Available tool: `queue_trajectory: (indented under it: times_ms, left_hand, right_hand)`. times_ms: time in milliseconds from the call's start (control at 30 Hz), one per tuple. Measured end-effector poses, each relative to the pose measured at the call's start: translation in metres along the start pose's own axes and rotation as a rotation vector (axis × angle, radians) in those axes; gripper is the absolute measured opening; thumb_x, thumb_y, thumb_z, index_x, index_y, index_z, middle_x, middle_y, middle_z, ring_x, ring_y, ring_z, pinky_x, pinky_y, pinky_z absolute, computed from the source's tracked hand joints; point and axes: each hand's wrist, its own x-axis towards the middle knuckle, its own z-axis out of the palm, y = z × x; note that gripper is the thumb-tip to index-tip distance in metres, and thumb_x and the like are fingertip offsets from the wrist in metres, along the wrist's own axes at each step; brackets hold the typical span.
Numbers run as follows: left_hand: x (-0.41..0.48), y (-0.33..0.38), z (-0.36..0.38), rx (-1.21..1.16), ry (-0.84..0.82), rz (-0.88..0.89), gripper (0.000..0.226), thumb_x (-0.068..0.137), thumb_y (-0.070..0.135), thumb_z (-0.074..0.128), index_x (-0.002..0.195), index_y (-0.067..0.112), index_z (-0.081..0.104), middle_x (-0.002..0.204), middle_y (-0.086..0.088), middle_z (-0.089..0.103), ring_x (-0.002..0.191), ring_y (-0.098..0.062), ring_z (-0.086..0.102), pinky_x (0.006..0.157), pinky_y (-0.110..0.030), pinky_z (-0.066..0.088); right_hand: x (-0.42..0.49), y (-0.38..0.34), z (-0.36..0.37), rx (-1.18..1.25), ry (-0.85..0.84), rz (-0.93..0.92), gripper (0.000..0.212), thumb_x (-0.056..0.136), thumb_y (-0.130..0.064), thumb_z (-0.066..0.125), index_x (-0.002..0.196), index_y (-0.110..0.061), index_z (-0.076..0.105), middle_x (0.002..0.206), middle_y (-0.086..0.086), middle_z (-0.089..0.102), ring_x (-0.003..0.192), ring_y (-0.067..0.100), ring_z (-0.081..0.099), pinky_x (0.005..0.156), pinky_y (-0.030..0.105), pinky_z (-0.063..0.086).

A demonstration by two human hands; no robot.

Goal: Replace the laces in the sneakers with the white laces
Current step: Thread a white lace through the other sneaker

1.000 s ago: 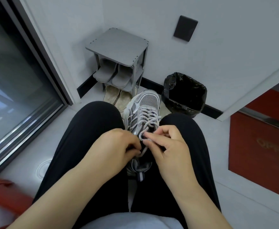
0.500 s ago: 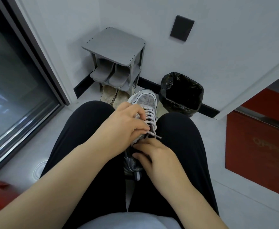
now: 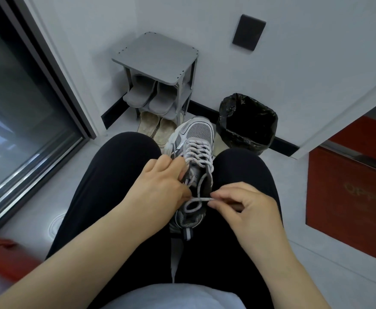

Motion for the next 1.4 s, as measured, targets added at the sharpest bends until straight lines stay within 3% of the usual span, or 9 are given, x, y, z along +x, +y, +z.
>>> queue_trajectory:
  times_ms: [133,233,367,500,600,700,933,1100,1400]
  left_hand:
    - [-0.001,-0.009,-0.011,-0.26,0.002,-0.061,0.023,0.077,0.043,0.049,0.077,0.038,0.072,0.078,0.014,0.044,0.077,-0.011,0.04,0.069,-0.029,0.03]
    - [0.006,-0.019,-0.022,-0.397,0.012,-0.141,0.008,0.082,0.028,0.064,0.086,0.033,0.069,0.085,0.016,0.057,0.084,-0.012,0.05,0.079,-0.034,0.038]
    - [0.029,-0.024,-0.029,-0.467,0.101,-0.216,0.015,0.084,0.024,0.063,0.099,0.025,0.062,0.083,0.017,0.06,0.087,-0.008,0.054,0.085,-0.031,0.04]
    - [0.056,-0.028,-0.022,-0.483,0.089,-0.29,0.015,0.087,0.026,0.059,0.1,0.021,0.061,0.082,0.015,0.06,0.09,-0.012,0.056,0.087,-0.034,0.042]
    - [0.066,-0.032,-0.014,-0.53,0.061,-0.348,0.007,0.085,0.024,0.061,0.09,0.019,0.061,0.077,0.012,0.059,0.079,-0.01,0.056,0.078,-0.027,0.045]
    - [0.07,-0.033,-0.009,-0.546,0.029,-0.374,0.003,0.084,0.023,0.061,0.083,0.02,0.061,0.076,0.009,0.06,0.075,-0.009,0.054,0.072,-0.025,0.044]
    - [0.077,-0.035,-0.01,-0.513,-0.103,-0.342,0.006,0.085,0.024,0.061,0.08,0.024,0.058,0.076,0.01,0.056,0.071,-0.004,0.049,0.056,-0.006,0.033]
    - [0.076,-0.029,-0.006,-0.475,-0.111,-0.342,0.007,0.091,0.02,0.053,0.084,0.019,0.053,0.086,0.005,0.05,0.079,-0.012,0.048,0.067,-0.022,0.035]
    - [0.065,-0.031,-0.004,-0.427,-0.019,-0.386,0.011,0.092,0.017,0.05,0.082,0.019,0.048,0.09,0.004,0.047,0.082,-0.014,0.046,0.071,-0.023,0.032]
  right_hand:
    - [0.006,-0.008,0.016,-0.321,-0.052,-0.101,0.006,0.075,-0.033,0.072,0.078,-0.027,0.072,0.08,-0.011,0.05,0.068,0.009,0.054,0.053,0.022,0.046]
    - [0.014,-0.02,0.031,-0.566,-0.088,-0.21,0.012,0.074,-0.032,0.06,0.071,-0.025,0.07,0.071,-0.006,0.058,0.063,0.018,0.06,0.044,0.028,0.043]
    - [0.017,-0.03,0.042,-0.731,-0.381,-0.102,0.017,0.09,-0.019,0.049,0.099,-0.018,0.064,0.101,0.0,0.06,0.089,0.025,0.06,0.06,0.028,0.033]
    - [0.018,-0.037,0.022,-0.573,-0.354,-0.079,0.018,0.092,-0.029,0.049,0.096,-0.023,0.066,0.093,-0.003,0.068,0.085,0.02,0.062,0.067,0.03,0.045]
    - [0.035,-0.038,-0.003,-0.311,-0.127,-0.011,0.011,0.085,-0.033,0.062,0.084,-0.028,0.071,0.077,-0.014,0.068,0.064,0.002,0.054,0.066,0.02,0.043]
    - [0.065,-0.027,-0.018,-0.225,0.003,0.034,0.013,0.084,-0.025,0.065,0.073,-0.032,0.066,0.065,-0.019,0.062,0.061,-0.002,0.056,0.062,0.013,0.041]
    - [0.104,-0.004,0.007,-0.332,-0.059,0.074,0.004,0.083,-0.027,0.067,0.082,-0.024,0.07,0.079,-0.01,0.067,0.071,0.007,0.059,0.07,0.025,0.047]
    - [0.103,-0.003,0.013,-0.296,-0.024,0.069,0.013,0.082,-0.025,0.069,0.094,-0.024,0.068,0.076,-0.014,0.061,0.071,0.005,0.057,0.076,0.027,0.051]
    - [0.083,-0.001,0.006,-0.254,-0.032,0.001,0.012,0.086,-0.017,0.06,0.092,-0.026,0.055,0.075,-0.012,0.057,0.06,0.0,0.048,0.062,0.017,0.042]
